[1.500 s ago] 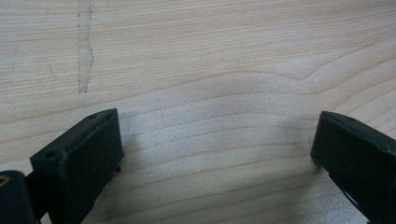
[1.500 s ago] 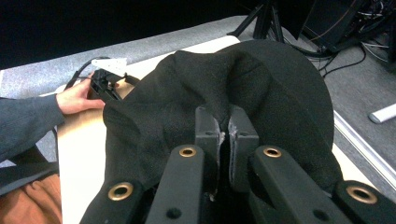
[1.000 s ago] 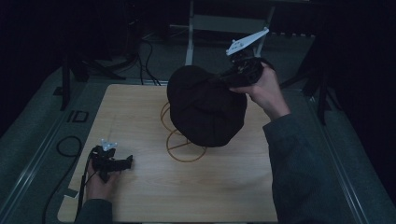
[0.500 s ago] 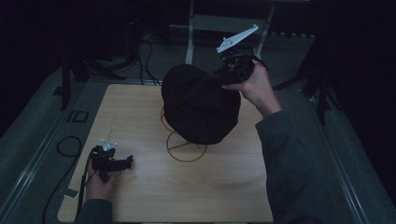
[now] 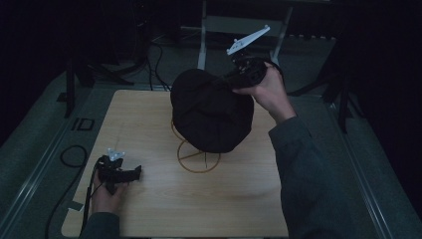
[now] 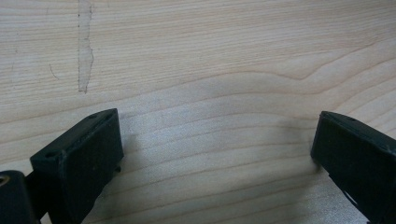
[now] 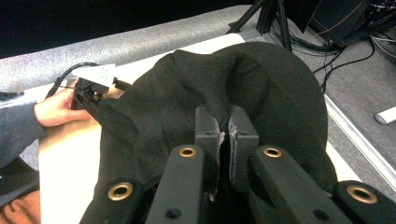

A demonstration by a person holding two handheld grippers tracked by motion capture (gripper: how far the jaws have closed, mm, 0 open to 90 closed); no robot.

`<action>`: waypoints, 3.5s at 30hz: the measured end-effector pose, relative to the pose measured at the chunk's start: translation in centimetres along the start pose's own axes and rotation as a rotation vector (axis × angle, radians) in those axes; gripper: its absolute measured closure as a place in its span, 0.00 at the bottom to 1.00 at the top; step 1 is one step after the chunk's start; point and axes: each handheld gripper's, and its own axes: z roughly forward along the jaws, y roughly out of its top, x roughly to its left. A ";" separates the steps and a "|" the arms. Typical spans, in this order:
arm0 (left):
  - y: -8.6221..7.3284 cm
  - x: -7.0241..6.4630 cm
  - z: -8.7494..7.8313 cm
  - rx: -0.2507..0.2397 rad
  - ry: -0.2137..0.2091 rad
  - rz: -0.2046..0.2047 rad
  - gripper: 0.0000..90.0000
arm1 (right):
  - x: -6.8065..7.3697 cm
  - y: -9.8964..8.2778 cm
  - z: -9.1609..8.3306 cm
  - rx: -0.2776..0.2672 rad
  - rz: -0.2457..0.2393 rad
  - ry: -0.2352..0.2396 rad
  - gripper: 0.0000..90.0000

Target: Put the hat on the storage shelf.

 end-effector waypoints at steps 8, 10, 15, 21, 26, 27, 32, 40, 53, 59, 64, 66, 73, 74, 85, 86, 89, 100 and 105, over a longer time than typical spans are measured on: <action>0.0 0.0 0.0 0.001 0.000 0.000 0.02 | -0.5 0.2 0.6 -0.003 0.012 -0.007 0.95; 0.0 0.0 0.0 0.002 0.000 0.001 0.02 | -0.5 0.3 0.8 -0.002 0.011 -0.011 0.95; 0.0 0.0 0.0 0.002 -0.001 0.000 0.02 | -0.5 0.6 1.3 0.001 0.008 -0.012 0.95; 0.0 0.0 0.0 0.003 -0.001 0.001 0.02 | -1.0 0.4 2.1 0.015 0.026 -0.022 0.95; 0.0 0.0 0.0 0.001 0.000 0.001 0.02 | -1.3 0.1 3.0 0.036 0.034 -0.032 0.95; 0.0 0.0 0.0 0.001 0.000 0.001 0.02 | -1.3 0.1 3.2 0.041 0.035 -0.034 0.94; 0.0 0.0 0.0 0.001 0.000 0.001 0.02 | -1.5 0.1 4.0 0.053 0.039 -0.042 0.94; 0.0 0.0 0.0 0.000 0.001 0.001 0.02 | -1.7 0.2 5.9 0.090 0.055 -0.056 0.93; 0.0 -0.1 0.0 0.001 -0.001 0.002 0.02 | -1.7 0.0 8.3 0.142 0.060 -0.076 0.91; 0.0 -0.1 0.0 0.001 -0.002 0.004 0.02 | -1.7 -0.1 9.0 0.155 0.069 -0.072 0.90; 0.0 -0.1 0.0 0.001 -0.002 0.004 0.02 | -1.6 -0.3 9.0 0.167 0.071 -0.069 0.84; 0.0 -0.1 0.0 0.001 -0.002 0.004 0.02 | -1.6 -0.4 9.0 0.173 0.069 -0.073 0.80; 0.0 -0.2 0.0 -0.001 -0.002 0.005 0.02 | -1.1 -0.3 8.9 0.179 0.052 -0.071 0.82; 0.0 -0.2 0.0 -0.001 -0.002 0.005 0.02 | -1.1 -0.3 8.9 0.173 0.044 -0.072 0.88; 0.0 -0.2 0.0 -0.001 -0.003 0.004 0.02 | -0.6 0.9 7.1 0.124 0.011 -0.028 0.94; 0.0 -0.2 0.0 0.000 -0.003 0.004 0.02 | -0.3 1.3 6.9 0.121 -0.001 -0.028 0.93; 0.0 -0.2 0.0 0.000 -0.003 0.005 0.02 | 0.8 2.3 7.2 0.137 -0.039 -0.044 0.93; 0.0 -0.2 0.0 0.001 -0.003 0.005 0.02 | 0.6 1.8 10.7 0.222 -0.016 -0.083 0.84; 0.0 -0.3 0.0 0.001 -0.003 0.005 0.02 | 0.5 1.4 10.5 0.219 -0.007 -0.067 0.80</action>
